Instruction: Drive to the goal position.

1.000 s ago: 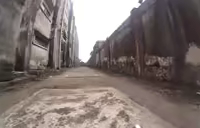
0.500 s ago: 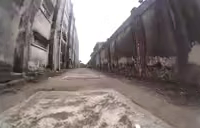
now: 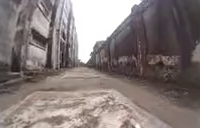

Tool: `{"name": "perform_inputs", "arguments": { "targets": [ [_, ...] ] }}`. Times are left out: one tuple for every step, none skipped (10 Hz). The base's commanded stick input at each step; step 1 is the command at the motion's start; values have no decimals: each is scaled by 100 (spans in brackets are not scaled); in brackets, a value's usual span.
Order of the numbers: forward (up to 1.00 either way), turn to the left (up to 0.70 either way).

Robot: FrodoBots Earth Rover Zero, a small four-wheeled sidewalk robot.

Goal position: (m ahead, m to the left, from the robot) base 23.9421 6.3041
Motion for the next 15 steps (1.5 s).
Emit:
{"name": "perform_inputs", "arguments": {
  "targets": [
    [30,0],
    [30,0],
    [30,0],
    [30,0],
    [30,0],
    [30,0],
    [30,0],
    [30,0],
    [30,0],
    [30,0],
    [30,16],
    [30,51],
    [30,60],
    [30,60],
    [30,60]
  ]
}}
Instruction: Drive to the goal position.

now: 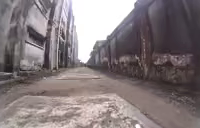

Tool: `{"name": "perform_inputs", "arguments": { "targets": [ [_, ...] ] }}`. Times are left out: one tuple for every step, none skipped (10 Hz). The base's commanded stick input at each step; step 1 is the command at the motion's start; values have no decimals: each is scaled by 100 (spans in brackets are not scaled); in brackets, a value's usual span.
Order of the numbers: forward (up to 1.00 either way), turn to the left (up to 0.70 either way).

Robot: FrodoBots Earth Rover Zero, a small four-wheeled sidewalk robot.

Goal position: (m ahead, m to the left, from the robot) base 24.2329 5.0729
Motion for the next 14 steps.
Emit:
{"name": "perform_inputs", "arguments": {
  "targets": [
    [30,60],
    [30,60],
    [30,60],
    [30,60],
    [30,0],
    [30,0],
    [30,0],
    [30,0],
    [30,0],
    [30,0],
    [30,0],
    [30,0],
    [30,0],
    [30,60]
  ]
}}
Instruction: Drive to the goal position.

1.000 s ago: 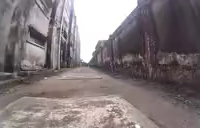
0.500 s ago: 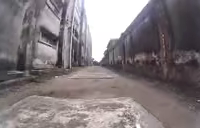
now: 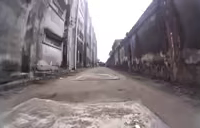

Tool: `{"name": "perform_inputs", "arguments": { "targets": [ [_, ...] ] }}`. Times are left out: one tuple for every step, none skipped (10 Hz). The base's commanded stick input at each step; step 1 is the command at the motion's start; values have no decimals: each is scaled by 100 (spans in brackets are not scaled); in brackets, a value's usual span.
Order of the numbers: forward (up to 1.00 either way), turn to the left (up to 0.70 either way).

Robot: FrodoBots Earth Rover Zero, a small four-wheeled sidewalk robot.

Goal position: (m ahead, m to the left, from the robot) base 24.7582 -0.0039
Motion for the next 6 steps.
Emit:
{"name": "perform_inputs", "arguments": {
  "targets": [
    [30,60],
    [30,60],
    [30,56],
    [30,26],
    [30,0],
    [30,0]
  ]
}}
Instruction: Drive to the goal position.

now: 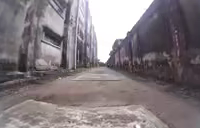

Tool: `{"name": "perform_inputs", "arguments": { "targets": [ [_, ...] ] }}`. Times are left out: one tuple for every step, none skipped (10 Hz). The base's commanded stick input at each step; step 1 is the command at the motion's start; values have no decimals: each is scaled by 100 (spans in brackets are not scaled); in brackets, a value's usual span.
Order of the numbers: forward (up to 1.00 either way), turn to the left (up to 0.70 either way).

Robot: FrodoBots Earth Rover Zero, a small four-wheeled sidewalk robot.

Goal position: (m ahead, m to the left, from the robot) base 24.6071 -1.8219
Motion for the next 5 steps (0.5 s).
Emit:
{"name": "perform_inputs", "arguments": {
  "targets": [
    [30,0],
    [30,0],
    [30,0],
    [30,0],
    [30,0]
  ]
}}
